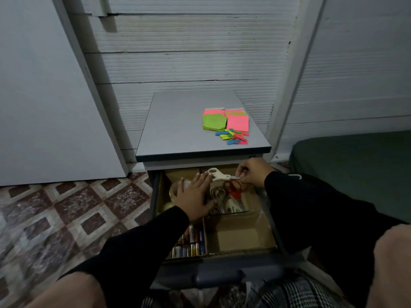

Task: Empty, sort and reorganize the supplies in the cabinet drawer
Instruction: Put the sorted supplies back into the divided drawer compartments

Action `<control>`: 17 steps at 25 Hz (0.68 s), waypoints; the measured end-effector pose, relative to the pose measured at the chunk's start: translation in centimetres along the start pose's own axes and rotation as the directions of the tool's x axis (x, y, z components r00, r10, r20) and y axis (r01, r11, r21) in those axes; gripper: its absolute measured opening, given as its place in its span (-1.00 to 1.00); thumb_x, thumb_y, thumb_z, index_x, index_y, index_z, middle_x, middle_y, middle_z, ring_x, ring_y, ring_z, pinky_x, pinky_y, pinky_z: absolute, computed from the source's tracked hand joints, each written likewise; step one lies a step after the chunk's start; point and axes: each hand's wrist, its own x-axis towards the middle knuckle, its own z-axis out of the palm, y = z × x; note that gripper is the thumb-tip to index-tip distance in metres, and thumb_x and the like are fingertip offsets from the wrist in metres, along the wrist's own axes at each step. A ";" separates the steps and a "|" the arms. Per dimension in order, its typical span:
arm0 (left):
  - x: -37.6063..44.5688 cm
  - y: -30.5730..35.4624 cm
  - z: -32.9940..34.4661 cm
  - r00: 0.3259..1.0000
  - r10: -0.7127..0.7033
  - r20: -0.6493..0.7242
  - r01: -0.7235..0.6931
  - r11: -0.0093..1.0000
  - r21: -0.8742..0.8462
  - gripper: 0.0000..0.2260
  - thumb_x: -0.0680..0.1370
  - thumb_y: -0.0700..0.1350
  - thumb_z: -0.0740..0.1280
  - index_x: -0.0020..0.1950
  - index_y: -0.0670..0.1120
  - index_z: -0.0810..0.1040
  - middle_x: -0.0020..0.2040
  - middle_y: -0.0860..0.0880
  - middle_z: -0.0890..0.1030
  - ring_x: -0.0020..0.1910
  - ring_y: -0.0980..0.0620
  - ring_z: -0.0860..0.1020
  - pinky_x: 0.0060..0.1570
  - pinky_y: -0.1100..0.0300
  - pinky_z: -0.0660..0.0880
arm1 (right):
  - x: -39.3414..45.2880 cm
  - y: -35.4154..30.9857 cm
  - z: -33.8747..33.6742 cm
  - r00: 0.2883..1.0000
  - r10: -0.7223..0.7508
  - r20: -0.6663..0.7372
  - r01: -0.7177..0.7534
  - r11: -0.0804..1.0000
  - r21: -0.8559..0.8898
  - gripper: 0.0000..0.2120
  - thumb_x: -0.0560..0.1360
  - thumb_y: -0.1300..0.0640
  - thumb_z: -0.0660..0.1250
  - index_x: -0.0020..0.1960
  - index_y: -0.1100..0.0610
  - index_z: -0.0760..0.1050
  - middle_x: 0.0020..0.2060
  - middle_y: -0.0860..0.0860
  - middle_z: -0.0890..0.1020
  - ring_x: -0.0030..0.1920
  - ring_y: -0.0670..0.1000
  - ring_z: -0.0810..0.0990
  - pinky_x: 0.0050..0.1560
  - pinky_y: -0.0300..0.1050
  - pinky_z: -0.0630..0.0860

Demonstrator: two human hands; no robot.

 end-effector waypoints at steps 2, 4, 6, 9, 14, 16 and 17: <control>0.7 0.4 0.8 0.999 -0.006 0.051 0.005 1.000 0.004 -0.34 0.57 0.16 0.15 0.56 0.05 -0.12 0.57 0.06 -0.10 0.54 0.05 -0.12 0.47 -0.21 -0.21 | 0.5 1.0 0.6 1.000 0.015 0.016 -0.015 1.000 -0.008 -0.89 0.46 0.29 0.35 -0.02 0.23 0.59 -0.14 0.07 0.60 -0.11 -0.04 0.52 0.00 -0.19 0.49; 1.4 0.4 1.6 0.995 -0.016 0.097 0.014 1.000 0.024 -0.32 0.56 0.18 0.16 0.56 0.05 -0.13 0.57 0.06 -0.12 0.54 0.04 -0.14 0.46 -0.24 -0.17 | 1.1 1.7 1.5 0.999 0.032 0.019 -0.032 0.999 -0.006 -0.91 0.46 0.30 0.34 -0.05 0.22 0.59 -0.20 0.01 0.58 -0.11 -0.05 0.51 -0.03 -0.21 0.47; 2.1 0.0 2.3 0.990 -0.027 0.140 0.021 0.999 0.040 -0.31 0.56 0.19 0.17 0.56 0.06 -0.13 0.57 0.06 -0.12 0.54 0.03 -0.15 0.46 -0.25 -0.19 | 1.8 2.3 2.8 0.998 0.055 0.032 -0.054 0.998 -0.017 -0.90 0.46 0.32 0.33 -0.05 0.24 0.59 -0.27 -0.06 0.51 -0.12 -0.05 0.50 -0.06 -0.25 0.41; 3.1 -1.2 2.7 0.985 -0.041 0.165 0.035 0.999 0.040 -0.32 0.56 0.18 0.16 0.55 0.07 -0.13 0.57 0.04 -0.13 0.54 0.00 -0.17 0.44 -0.23 -0.22 | 3.3 2.9 4.9 0.993 0.088 0.073 -0.084 0.995 -0.054 -0.86 0.45 0.33 0.30 -0.02 0.30 0.59 -0.23 0.07 0.59 -0.09 0.04 0.57 -0.04 -0.15 0.47; 3.9 -2.8 3.3 0.993 -0.053 0.106 0.052 0.999 0.013 -0.35 0.56 0.20 0.14 0.55 0.06 -0.08 0.57 0.04 -0.07 0.55 0.00 -0.13 0.44 -0.18 -0.25 | 4.7 3.5 7.0 0.973 0.104 0.206 -0.062 0.978 -0.201 -0.93 0.50 0.29 0.30 -0.12 0.16 0.43 -0.03 0.14 0.55 0.13 0.15 0.54 -0.04 -0.16 0.39; 3.8 -3.2 3.6 0.993 -0.048 0.110 0.047 0.999 0.015 -0.35 0.56 0.21 0.13 0.55 0.07 -0.08 0.57 0.04 -0.06 0.55 0.00 -0.13 0.44 -0.17 -0.25 | 5.1 3.7 7.7 0.968 0.114 0.224 -0.055 0.965 -0.256 -0.88 0.52 0.27 0.27 -0.08 0.16 0.32 0.02 0.13 0.49 0.08 0.13 0.49 -0.07 -0.19 0.31; 3.7 -3.4 3.8 0.993 -0.044 0.111 0.042 0.999 0.015 -0.35 0.56 0.20 0.14 0.55 0.08 -0.08 0.57 0.04 -0.06 0.55 0.00 -0.13 0.44 -0.17 -0.26 | 5.3 3.9 8.1 0.964 0.134 0.228 -0.067 0.958 -0.278 -0.88 0.53 0.27 0.25 -0.10 0.16 0.31 -0.01 0.12 0.48 0.01 0.10 0.44 -0.06 -0.18 0.30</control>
